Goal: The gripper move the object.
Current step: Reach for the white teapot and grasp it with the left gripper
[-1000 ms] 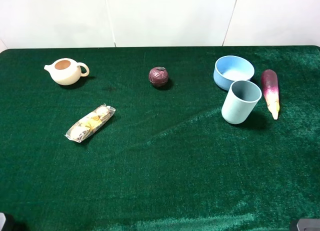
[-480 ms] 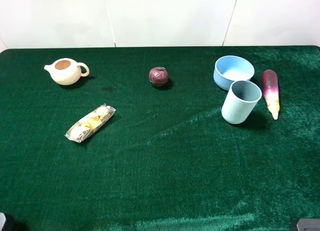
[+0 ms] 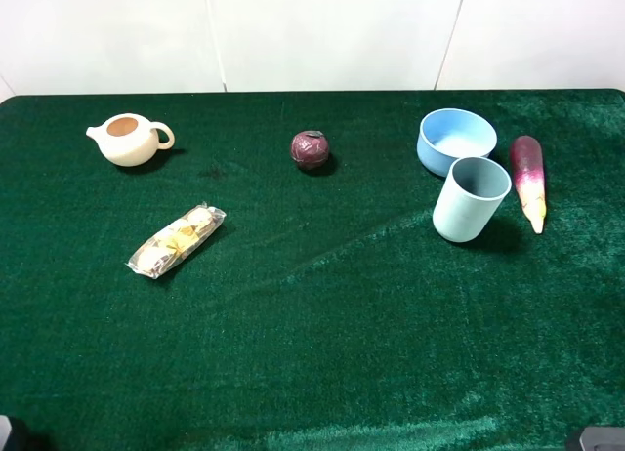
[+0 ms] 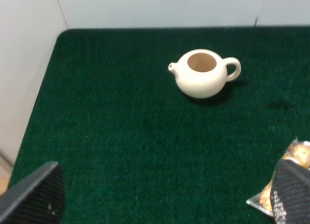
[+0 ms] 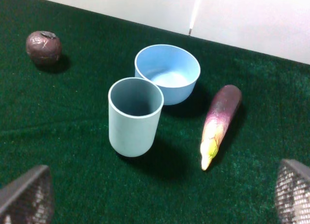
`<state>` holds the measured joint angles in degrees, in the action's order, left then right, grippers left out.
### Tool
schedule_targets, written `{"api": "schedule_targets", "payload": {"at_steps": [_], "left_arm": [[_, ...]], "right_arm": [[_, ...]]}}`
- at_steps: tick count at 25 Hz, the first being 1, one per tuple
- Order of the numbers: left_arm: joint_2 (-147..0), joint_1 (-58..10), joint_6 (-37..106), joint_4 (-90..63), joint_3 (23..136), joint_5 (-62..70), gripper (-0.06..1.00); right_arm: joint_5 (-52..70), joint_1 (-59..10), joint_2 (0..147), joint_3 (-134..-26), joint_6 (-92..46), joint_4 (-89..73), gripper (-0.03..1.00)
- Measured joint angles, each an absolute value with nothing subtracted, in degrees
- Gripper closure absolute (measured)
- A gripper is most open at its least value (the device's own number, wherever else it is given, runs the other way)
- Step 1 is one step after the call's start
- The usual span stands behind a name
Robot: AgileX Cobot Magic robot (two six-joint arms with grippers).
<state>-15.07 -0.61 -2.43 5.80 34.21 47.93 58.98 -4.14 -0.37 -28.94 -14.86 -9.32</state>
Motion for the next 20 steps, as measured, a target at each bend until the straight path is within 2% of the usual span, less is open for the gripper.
{"api": "schedule_targets", "payload": {"at_steps": [6, 14, 20], "left_arm": [[-30.52, -0.83, 1.21, 5.8, 41.53, 47.93, 0.1], [-49.75, -5.31, 7.64, 9.53, 49.99, 48.54, 0.1], [-63.45, -6.22, 17.29, 10.04, 55.61, 49.98, 0.1]], "right_arm": [[58.98, -4.14, -0.37, -28.94, -14.86, -9.32, 0.27], [59.03, -4.14, -0.37, -28.94, -14.86, -9.32, 0.27], [59.03, -4.14, -0.37, -28.94, -14.86, -9.32, 0.27]]}}
